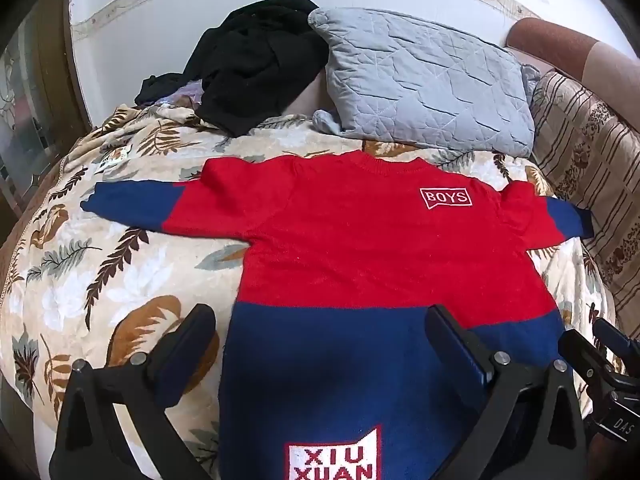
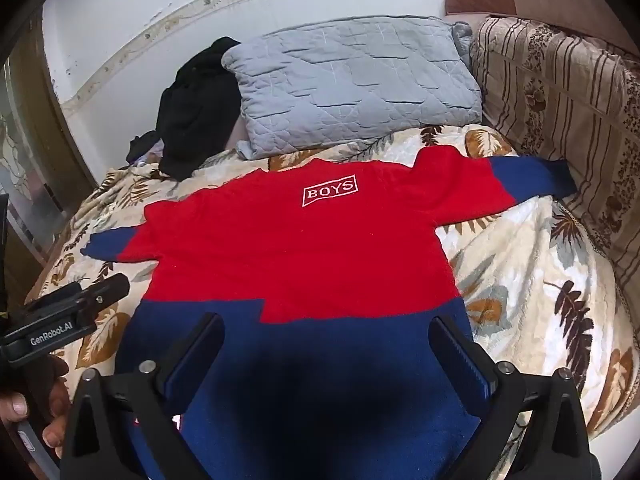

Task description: Fold small clothes

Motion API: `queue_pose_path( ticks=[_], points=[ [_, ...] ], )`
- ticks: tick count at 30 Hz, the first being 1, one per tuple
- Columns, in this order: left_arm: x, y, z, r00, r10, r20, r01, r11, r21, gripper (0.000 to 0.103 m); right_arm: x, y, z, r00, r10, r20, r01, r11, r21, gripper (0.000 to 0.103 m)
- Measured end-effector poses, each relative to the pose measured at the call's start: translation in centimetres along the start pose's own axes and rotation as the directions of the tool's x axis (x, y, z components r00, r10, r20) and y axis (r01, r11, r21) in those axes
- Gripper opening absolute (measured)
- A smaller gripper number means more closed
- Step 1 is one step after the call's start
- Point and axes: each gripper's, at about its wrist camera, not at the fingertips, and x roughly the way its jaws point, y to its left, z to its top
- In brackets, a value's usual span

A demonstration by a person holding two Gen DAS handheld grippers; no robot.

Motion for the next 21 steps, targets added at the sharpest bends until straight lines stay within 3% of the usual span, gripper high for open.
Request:
queue_pose_path(
  ticks=[21],
  points=[
    [0.51, -0.42, 0.07, 1.0, -0.002, -0.011, 0.002, 1.0, 0.009, 0.103, 0.66, -0.15, -0.16, 1.0, 0.012, 0.007, -0.012, 1.0, 0.007, 0.103]
  ],
)
